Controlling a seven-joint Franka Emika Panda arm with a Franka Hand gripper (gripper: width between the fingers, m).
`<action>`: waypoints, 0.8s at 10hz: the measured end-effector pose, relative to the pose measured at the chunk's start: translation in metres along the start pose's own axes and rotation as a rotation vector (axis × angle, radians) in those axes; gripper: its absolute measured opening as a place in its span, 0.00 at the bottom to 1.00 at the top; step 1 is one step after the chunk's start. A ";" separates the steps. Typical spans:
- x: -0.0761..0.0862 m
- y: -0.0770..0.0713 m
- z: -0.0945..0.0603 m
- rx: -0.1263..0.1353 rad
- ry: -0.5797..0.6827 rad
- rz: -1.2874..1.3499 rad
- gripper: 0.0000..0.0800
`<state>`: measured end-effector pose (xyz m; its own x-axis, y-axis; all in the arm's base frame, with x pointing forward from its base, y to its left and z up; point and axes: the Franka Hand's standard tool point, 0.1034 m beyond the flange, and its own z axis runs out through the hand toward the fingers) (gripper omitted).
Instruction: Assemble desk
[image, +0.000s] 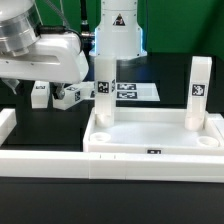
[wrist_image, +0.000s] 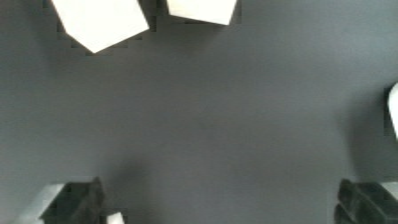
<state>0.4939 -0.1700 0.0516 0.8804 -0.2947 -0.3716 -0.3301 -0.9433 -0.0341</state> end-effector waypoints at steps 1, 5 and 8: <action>-0.003 0.003 0.003 0.003 -0.015 0.008 0.81; -0.029 0.008 0.026 0.053 -0.082 0.072 0.81; -0.031 0.006 0.027 0.059 -0.119 0.069 0.81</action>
Offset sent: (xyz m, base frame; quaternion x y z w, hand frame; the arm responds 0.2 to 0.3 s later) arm -0.0417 0.0123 -0.0040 0.0508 -0.0509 0.0544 0.9959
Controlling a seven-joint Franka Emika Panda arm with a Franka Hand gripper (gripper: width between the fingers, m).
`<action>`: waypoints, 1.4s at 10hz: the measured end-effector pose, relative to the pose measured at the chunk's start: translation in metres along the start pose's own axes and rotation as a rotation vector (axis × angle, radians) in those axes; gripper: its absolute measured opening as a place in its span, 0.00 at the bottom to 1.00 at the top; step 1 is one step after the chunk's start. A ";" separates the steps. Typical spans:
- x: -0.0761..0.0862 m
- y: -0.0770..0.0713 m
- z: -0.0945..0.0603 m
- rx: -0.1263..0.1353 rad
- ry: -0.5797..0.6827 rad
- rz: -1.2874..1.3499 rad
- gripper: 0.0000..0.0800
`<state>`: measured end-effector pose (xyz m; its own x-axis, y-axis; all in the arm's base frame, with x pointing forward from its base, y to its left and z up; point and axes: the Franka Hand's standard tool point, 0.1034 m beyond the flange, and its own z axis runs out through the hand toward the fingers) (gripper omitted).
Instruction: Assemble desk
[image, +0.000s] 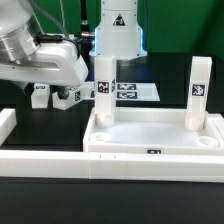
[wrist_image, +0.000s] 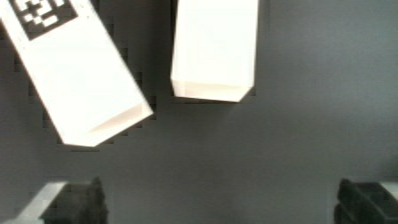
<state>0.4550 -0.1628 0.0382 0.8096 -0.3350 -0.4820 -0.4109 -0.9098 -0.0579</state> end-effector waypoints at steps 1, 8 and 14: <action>-0.004 -0.001 0.002 0.009 -0.068 0.001 0.81; -0.006 -0.001 0.011 0.027 -0.357 0.007 0.81; -0.011 -0.006 0.022 0.024 -0.393 0.002 0.81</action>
Offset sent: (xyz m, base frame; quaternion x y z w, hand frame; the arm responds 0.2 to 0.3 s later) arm -0.0007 0.0012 0.0029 -0.0073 -0.1268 -0.0127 0.9918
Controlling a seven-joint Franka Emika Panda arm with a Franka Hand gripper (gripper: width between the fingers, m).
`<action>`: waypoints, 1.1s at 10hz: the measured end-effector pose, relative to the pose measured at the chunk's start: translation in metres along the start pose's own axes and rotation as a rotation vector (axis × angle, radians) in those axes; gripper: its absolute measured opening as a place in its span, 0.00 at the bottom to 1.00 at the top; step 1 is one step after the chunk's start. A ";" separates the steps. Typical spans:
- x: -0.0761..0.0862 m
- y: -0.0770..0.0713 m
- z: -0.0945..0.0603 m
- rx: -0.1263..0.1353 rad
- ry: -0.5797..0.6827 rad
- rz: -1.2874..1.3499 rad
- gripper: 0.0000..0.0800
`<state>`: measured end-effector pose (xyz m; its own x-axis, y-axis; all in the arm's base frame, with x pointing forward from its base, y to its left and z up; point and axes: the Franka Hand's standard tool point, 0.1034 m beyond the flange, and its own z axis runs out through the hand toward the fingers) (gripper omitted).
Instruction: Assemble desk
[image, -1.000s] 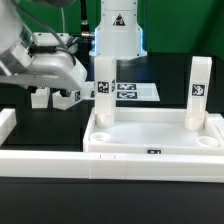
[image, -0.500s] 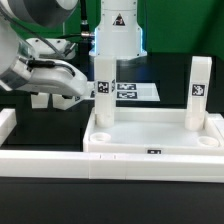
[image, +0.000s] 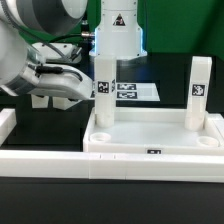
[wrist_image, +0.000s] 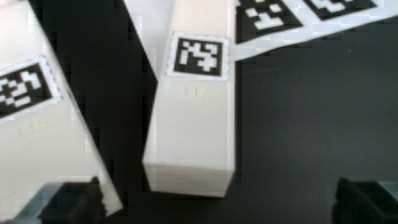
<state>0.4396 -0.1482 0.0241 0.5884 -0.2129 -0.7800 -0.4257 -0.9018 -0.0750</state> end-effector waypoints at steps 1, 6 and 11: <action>0.001 0.000 -0.001 -0.001 0.004 0.000 0.81; 0.001 0.004 0.008 0.009 -0.128 0.009 0.81; 0.002 0.006 0.014 0.009 -0.129 0.017 0.81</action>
Offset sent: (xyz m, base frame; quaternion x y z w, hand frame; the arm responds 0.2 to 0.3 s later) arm -0.0042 -0.0029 -0.0011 -0.0014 -0.1918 0.0061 0.9814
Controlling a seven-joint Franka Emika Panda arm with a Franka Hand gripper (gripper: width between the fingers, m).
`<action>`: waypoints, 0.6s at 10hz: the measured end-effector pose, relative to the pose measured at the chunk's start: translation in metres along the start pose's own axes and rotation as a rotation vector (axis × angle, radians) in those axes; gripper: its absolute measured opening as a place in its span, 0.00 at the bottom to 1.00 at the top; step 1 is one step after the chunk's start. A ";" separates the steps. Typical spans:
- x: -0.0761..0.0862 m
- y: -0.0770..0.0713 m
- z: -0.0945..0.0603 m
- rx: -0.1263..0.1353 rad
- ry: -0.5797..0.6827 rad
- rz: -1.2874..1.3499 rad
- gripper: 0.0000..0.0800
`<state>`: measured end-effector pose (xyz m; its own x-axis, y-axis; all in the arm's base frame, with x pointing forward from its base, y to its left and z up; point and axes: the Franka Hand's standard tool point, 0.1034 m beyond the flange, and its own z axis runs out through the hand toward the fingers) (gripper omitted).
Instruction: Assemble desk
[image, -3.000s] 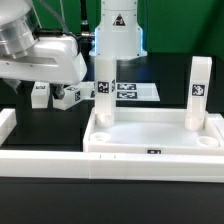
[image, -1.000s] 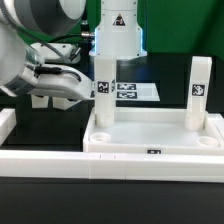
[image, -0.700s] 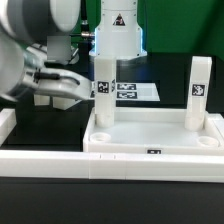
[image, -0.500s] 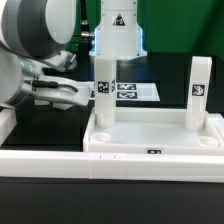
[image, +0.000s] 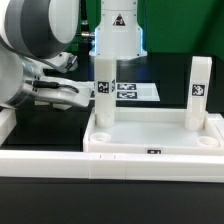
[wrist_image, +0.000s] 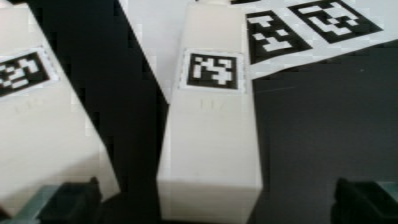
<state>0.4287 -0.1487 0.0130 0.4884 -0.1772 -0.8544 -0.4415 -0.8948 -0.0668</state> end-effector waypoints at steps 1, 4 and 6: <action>-0.001 0.001 0.006 0.003 -0.011 0.011 0.81; -0.001 0.002 0.010 0.005 -0.020 0.020 0.81; -0.001 0.002 0.010 0.005 -0.020 0.019 0.81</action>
Offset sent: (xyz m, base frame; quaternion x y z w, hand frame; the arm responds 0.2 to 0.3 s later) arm -0.0009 0.0041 0.0020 0.0096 -0.0104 0.0074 0.9999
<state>0.4200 -0.1459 0.0089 0.4644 -0.1862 -0.8658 -0.4545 -0.8892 -0.0525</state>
